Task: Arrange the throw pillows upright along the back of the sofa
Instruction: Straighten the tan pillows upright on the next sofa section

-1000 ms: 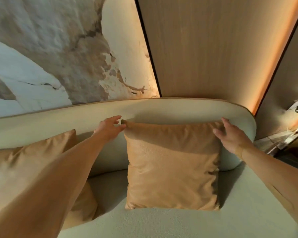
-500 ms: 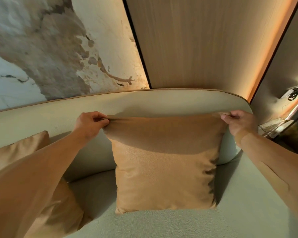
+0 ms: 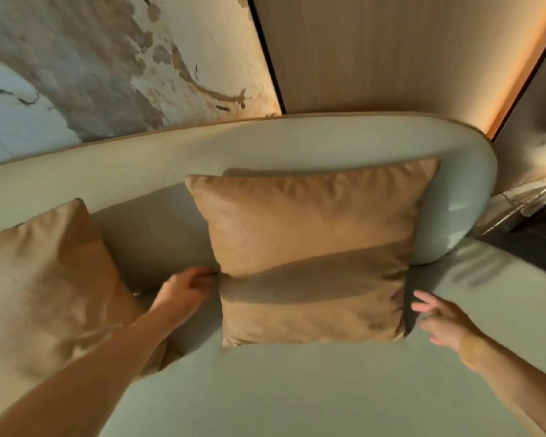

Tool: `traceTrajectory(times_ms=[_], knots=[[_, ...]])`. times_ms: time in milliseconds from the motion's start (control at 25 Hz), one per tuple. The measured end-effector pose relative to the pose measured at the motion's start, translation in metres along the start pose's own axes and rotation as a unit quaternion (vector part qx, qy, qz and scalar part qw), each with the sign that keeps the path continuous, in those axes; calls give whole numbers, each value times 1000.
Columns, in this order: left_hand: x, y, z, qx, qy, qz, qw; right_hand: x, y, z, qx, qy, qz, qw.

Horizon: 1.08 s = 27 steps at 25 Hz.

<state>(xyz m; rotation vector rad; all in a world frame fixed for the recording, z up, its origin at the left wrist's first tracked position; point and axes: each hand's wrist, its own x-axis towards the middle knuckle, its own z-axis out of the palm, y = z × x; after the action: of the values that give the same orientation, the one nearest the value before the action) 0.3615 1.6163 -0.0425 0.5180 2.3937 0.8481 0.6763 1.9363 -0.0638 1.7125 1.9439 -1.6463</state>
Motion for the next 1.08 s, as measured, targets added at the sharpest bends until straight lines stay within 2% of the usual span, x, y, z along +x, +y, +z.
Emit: traceTrajectory(times_ms=[80, 160, 320, 480, 640, 800, 840, 920, 1000, 1080], knots=[[-5, -35, 37, 105, -84, -42, 990, 11, 38, 26, -146, 2, 7, 989], [-8, -59, 72, 115, -119, -83, 983, 22, 54, 43, -227, 36, -17, 973], [-5, -80, 108, 148, -21, -61, 987, 42, 63, 57, -262, 130, -30, 956], [-3, -90, 99, 166, 14, -71, 983, 39, 68, 53, -298, 185, -14, 936], [0, -93, 94, 137, -10, -117, 984, 37, 77, 52, -262, 163, 1, 951], [-14, -69, 64, -37, -139, -85, 986, 26, 49, 29, -244, -11, -21, 970], [-18, -55, 53, -67, -158, -59, 983, 21, 33, 23, -191, -51, -33, 980], [-19, -20, 30, -137, -150, -20, 979, 8, -6, 15, -46, -92, -52, 993], [-11, 10, 16, -188, -135, 5, 973, -2, -38, 12, 58, -92, -75, 991], [-9, 33, 10, -206, -132, 13, 969, -14, -58, 10, 98, -83, -87, 988]])
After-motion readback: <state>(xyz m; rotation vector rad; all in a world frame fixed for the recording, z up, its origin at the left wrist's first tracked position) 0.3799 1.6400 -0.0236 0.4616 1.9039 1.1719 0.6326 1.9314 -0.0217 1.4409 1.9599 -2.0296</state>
